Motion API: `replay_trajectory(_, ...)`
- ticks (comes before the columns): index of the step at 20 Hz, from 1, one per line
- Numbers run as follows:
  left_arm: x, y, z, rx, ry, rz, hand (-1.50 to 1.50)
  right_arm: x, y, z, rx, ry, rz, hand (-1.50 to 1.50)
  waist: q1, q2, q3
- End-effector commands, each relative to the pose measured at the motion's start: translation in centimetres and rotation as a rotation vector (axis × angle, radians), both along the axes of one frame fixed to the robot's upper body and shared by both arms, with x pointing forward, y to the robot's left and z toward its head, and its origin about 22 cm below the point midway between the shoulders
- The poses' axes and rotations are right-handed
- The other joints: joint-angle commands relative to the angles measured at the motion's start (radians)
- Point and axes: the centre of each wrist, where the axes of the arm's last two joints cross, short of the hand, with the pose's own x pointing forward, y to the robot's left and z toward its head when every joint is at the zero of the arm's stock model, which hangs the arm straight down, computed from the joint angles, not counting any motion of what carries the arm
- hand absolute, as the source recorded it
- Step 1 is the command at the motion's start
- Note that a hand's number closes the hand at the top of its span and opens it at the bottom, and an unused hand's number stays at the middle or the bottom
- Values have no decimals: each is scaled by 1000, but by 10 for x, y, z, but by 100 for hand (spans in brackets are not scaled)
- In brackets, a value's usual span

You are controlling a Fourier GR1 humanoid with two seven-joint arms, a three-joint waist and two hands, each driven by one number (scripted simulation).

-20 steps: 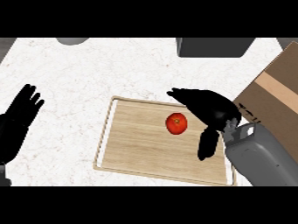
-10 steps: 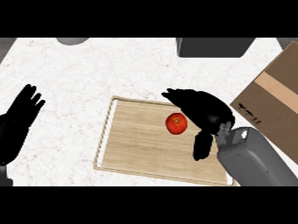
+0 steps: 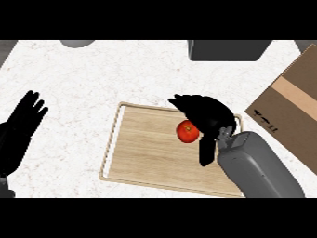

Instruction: Pick the tomato from the tray and place it in the cardboard box

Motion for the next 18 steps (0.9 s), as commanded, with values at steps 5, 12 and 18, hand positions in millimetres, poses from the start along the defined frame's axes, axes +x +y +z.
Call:
replay_trajectory(5, 15, 1, 2, 8, -8, 8, 0, 11, 14, -8, -58, 10, -24, -150, -2, 1, 0)
replay_trajectory(12, -14, 2, 8, 23, -8, 1, 0, 15, -2, -42, -76, 28, -20, -150, 3, 0, 0)
replay_trajectory(18, 9, -2, 7, 1, 4, 10, 0, 5, 22, -34, -97, 48, -7, -150, -2, 0, 0)
